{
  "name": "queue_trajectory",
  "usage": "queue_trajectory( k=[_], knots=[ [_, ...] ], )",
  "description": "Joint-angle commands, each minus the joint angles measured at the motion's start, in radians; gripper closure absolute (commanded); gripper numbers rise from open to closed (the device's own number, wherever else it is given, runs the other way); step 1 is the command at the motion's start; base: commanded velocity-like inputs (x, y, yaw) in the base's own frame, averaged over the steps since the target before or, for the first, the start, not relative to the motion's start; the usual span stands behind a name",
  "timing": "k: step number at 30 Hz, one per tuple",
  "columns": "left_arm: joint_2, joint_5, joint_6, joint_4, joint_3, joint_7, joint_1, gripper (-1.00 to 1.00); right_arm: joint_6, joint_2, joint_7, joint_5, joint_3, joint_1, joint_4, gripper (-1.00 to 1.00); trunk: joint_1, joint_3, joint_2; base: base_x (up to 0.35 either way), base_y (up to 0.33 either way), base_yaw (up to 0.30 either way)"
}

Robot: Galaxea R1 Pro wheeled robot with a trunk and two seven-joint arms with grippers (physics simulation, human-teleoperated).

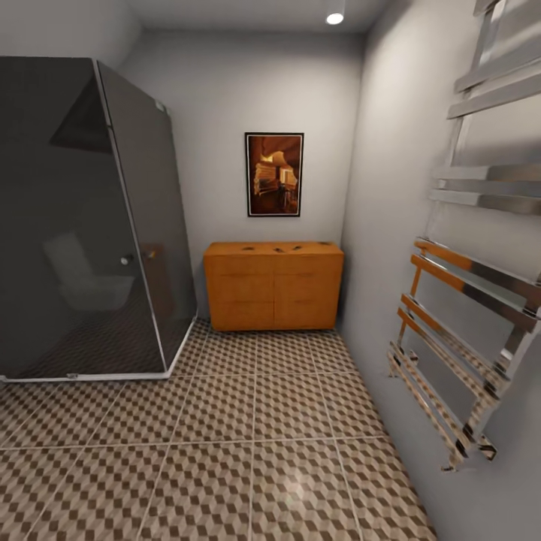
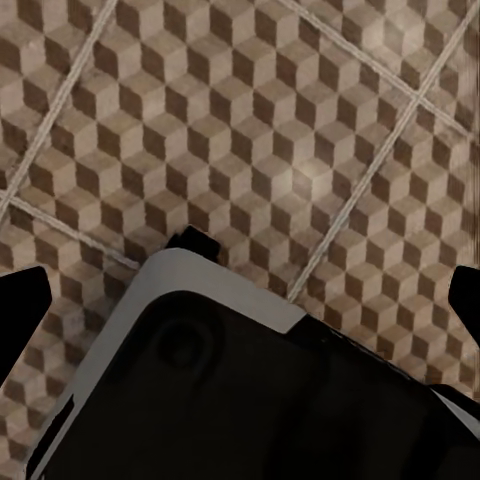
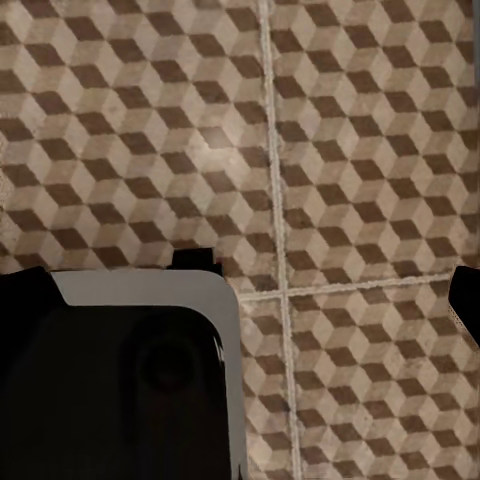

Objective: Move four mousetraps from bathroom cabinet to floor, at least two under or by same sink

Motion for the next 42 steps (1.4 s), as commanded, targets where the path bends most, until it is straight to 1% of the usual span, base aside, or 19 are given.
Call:
queue_trajectory(
  k=[1, 15, 20, 27, 42],
  knots=[
    [0.000, 0.009, 0.005, -0.004, -0.002, 0.007, 0.001, -1.00, -0.004, 0.000, 0.001, -0.004, -0.002, -0.001, 0.001, -1.00, -0.003, 0.002, 0.007, 0.337, -0.001, 0.007],
    [-0.003, 0.009, 0.003, -0.004, -0.002, 0.008, 0.001, -1.00, -0.001, 0.001, -0.013, -0.001, 0.002, -0.001, 0.003, -1.00, -0.057, 0.036, 0.105, 0.339, 0.000, 0.092],
    [-0.008, 0.005, 0.003, -0.004, -0.002, 0.008, 0.001, -1.00, -0.001, 0.002, -0.014, 0.001, 0.008, -0.001, 0.010, -1.00, -0.076, 0.051, 0.140, 0.340, 0.000, 0.018],
    [-0.013, -0.015, 0.003, -0.004, -0.002, 0.009, 0.001, -1.00, -0.001, -0.001, -0.011, 0.001, 0.009, -0.001, 0.014, -1.00, -0.103, 0.073, 0.189, 0.340, 0.000, 0.004],
    [-0.014, -0.019, 0.002, -0.004, -0.002, 0.009, 0.001, -1.00, -0.005, 0.000, -0.005, 0.001, 0.005, -0.001, 0.014, -1.00, -0.160, 0.120, 0.294, 0.340, -0.026, 0.000]
  ],
)
